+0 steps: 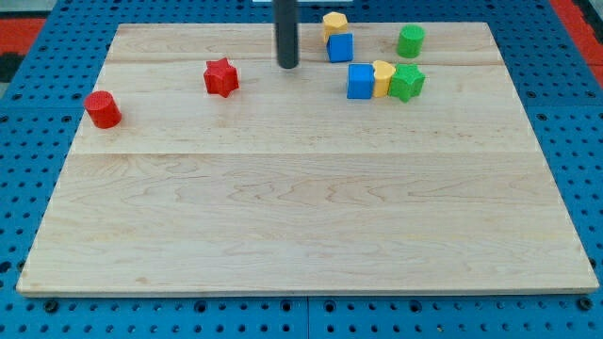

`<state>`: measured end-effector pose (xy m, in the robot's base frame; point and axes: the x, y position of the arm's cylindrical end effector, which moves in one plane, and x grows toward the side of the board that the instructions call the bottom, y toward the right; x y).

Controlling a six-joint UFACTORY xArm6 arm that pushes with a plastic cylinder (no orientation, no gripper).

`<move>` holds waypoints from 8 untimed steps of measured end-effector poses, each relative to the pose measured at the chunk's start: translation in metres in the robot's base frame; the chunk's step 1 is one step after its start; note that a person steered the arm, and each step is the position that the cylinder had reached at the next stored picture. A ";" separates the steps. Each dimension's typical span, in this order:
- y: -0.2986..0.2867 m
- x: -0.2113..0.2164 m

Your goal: Push the hexagon to the top left corner

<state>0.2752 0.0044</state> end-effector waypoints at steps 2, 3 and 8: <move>0.103 -0.047; 0.131 -0.082; -0.129 -0.082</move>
<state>0.1936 -0.1249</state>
